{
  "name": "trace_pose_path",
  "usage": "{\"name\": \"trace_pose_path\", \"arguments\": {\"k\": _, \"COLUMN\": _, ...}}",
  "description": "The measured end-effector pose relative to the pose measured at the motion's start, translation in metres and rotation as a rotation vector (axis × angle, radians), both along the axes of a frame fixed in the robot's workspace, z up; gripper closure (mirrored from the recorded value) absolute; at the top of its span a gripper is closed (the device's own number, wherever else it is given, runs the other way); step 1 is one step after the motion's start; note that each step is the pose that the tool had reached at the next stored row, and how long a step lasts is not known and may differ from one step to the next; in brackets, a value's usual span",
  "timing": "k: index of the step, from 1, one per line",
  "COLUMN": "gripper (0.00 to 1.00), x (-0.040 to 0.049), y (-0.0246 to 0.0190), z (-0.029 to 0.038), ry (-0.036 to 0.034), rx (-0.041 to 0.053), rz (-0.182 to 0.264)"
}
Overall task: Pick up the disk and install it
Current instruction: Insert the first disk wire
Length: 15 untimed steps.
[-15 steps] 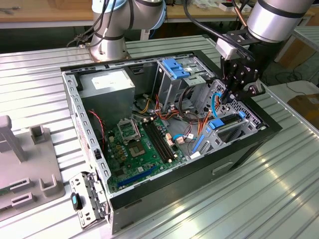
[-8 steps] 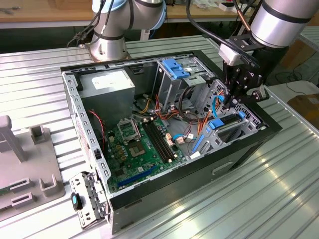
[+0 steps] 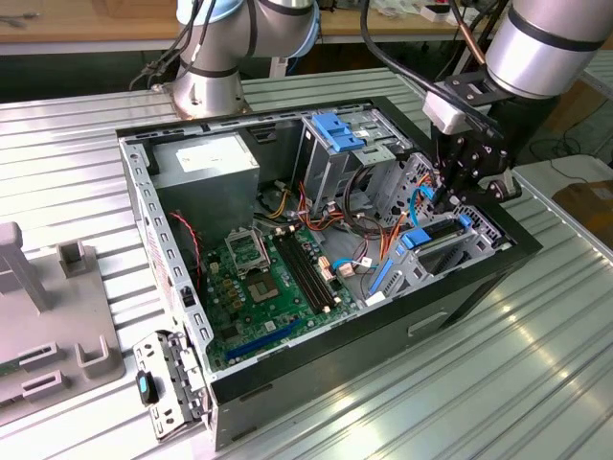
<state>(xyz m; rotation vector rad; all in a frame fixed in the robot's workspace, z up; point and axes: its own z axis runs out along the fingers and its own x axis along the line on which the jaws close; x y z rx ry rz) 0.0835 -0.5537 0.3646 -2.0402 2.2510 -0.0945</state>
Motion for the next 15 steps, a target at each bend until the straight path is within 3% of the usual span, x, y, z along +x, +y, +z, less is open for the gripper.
{"name": "trace_pose_path", "arguments": {"k": 2, "gripper": 0.84, "x": -0.0020, "y": -0.0028, "z": 0.0001, "ry": -0.0134, "rx": 0.0057, "rz": 0.002}}
{"name": "trace_pose_path", "arguments": {"k": 4, "gripper": 0.84, "x": -0.0032, "y": -0.0034, "z": 0.0000, "ry": -0.0209, "rx": 0.0099, "rz": 0.003}}
{"name": "trace_pose_path", "arguments": {"k": 6, "gripper": 0.84, "x": -0.0060, "y": -0.0061, "z": -0.0002, "ry": -0.0445, "rx": 0.0176, "rz": 0.005}}
{"name": "trace_pose_path", "arguments": {"k": 15, "gripper": 0.84, "x": -0.0070, "y": -0.0081, "z": -0.0002, "ry": -0.0472, "rx": 0.0184, "rz": 0.005}}
